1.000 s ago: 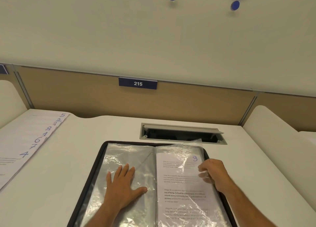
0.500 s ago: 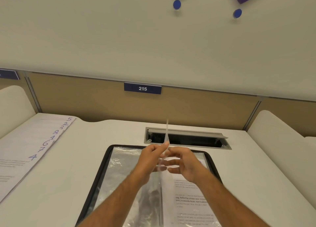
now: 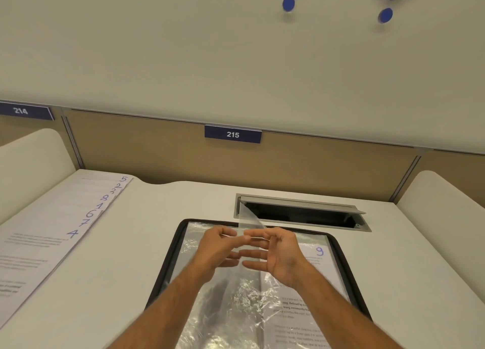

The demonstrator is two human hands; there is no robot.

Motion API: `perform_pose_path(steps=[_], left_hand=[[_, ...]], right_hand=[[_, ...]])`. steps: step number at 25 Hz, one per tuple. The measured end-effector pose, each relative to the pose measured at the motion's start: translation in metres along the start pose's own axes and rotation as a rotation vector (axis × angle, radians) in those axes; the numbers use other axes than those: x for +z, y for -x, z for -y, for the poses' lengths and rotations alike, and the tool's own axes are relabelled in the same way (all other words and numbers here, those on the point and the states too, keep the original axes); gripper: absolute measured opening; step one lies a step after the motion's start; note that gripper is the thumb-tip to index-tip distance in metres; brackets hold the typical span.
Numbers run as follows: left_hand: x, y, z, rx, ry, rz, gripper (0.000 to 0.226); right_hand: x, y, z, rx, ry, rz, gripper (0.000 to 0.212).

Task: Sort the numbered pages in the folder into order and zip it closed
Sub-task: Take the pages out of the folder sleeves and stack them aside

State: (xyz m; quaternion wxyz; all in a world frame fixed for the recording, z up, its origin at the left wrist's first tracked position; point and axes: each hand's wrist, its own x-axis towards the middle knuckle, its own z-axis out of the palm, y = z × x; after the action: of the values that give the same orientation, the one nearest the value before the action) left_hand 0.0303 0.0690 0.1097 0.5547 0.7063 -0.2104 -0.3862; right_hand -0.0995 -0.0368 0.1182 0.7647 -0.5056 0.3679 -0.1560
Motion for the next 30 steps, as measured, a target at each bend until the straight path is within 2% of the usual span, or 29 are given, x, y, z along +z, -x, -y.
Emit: perform_pose_path(steps=[3,7,10,13,15,17,19,22,24,26,28,30], left_hand=[[0.007,-0.005,0.024,-0.051,0.055,-0.013,0.036],[0.011,-0.01,0.038,-0.051,0.012,-0.104,0.024],[0.001,-0.014,0.031,-0.015,-0.006,-0.157,0.027],[-0.02,-0.02,0.014,0.056,-0.045,-0.242,0.031],[-0.04,-0.029,0.007,0.09,-0.092,-0.306,0.032],[-0.06,-0.038,0.007,0.112,-0.199,-0.366,0.028],[-0.077,-0.045,0.012,0.141,-0.359,-0.402,0.022],[-0.088,-0.053,0.027,0.173,-0.659,-0.398,0.017],[-0.09,-0.059,0.043,0.153,-0.75,-0.378,0.025],[-0.091,-0.066,0.062,0.106,-0.784,-0.367,0.03],[-0.092,-0.071,0.079,0.086,-0.817,-0.355,0.025],[-0.092,-0.074,0.088,0.096,-0.835,-0.353,0.017]], right_hand=[[0.003,-0.004,-0.013,0.038,0.005,-0.028,0.043],[0.003,-0.006,-0.026,0.072,0.013,-0.022,0.042],[-0.003,-0.009,-0.028,0.076,-0.008,-0.022,0.04],[-0.018,-0.012,-0.027,0.049,0.039,-0.104,0.036],[-0.033,-0.016,-0.032,-0.026,0.211,-0.221,0.029],[-0.054,-0.021,-0.043,-0.129,0.541,-0.379,0.019],[-0.078,-0.022,-0.056,-0.21,0.899,-0.49,0.018],[-0.116,-0.018,-0.078,-0.202,1.346,-0.504,0.047],[-0.135,-0.012,-0.09,-0.134,1.55,-0.486,0.065],[-0.148,-0.007,-0.099,-0.049,1.561,-0.486,0.085],[-0.158,-0.006,-0.107,-0.037,1.532,-0.493,0.105],[-0.164,-0.009,-0.111,-0.042,1.549,-0.503,0.114]])
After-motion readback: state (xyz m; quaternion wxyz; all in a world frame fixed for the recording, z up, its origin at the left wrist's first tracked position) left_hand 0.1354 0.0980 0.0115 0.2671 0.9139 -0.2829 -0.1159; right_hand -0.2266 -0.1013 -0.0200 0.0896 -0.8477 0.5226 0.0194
